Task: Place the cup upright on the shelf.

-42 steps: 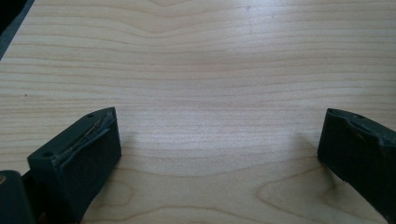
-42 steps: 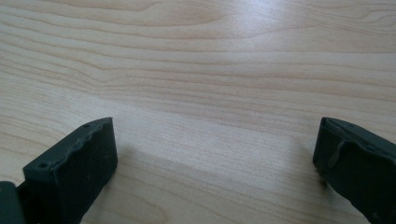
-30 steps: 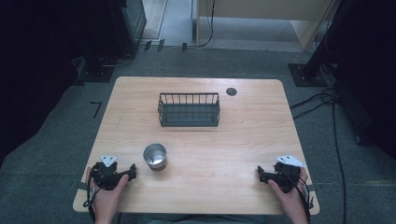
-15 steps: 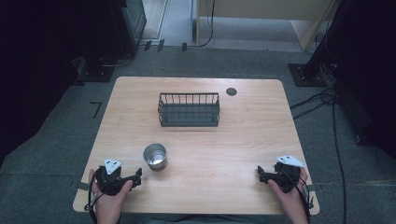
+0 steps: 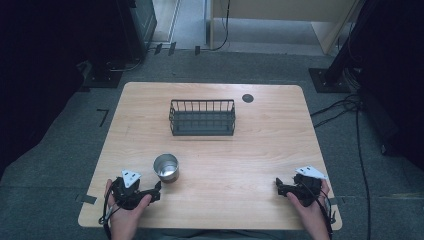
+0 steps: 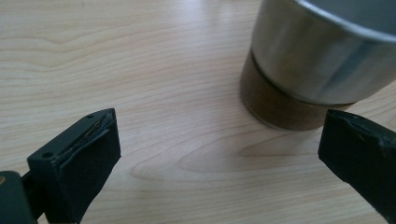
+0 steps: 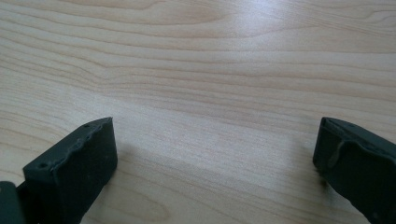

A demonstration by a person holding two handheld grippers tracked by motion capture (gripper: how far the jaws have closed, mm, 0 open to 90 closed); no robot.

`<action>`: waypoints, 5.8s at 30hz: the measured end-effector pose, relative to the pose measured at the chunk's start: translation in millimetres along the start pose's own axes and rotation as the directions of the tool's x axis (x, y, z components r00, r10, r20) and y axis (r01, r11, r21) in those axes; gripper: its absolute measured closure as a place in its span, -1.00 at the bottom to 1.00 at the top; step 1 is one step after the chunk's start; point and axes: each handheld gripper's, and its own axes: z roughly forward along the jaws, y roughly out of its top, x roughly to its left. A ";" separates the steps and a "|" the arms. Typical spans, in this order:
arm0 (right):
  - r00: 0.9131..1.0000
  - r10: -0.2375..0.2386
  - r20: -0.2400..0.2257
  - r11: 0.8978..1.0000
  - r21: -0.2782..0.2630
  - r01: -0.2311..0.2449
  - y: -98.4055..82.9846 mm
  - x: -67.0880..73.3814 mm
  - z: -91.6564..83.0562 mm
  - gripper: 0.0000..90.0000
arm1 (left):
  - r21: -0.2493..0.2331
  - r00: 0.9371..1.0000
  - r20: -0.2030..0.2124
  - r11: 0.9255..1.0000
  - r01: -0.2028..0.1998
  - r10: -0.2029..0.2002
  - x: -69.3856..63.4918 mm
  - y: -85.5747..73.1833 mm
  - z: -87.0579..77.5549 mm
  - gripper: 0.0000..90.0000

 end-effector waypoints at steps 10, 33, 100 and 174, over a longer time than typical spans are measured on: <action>1.000 0.000 0.000 1.000 0.000 0.000 0.0 0.0 0.0 -1.00 | 0.001 0.999 0.015 0.999 -0.046 0.046 -14.5 11.8 3.1 -1.00; 1.000 0.000 0.000 1.000 0.000 0.000 0.0 0.0 0.0 -1.00 | 0.006 0.995 0.058 0.997 -0.077 0.076 -42.3 35.7 22.5 -1.00; 1.000 -0.001 0.000 1.000 -0.001 0.001 -0.1 -0.1 0.1 -1.00 | -0.029 0.994 0.080 0.997 -0.074 0.076 -45.7 109.0 24.5 -0.58; 1.000 0.001 -0.001 1.000 -0.001 -0.001 0.0 0.1 0.0 -1.00 | -0.025 0.988 0.120 0.995 -0.097 0.099 -45.6 246.5 72.2 -0.57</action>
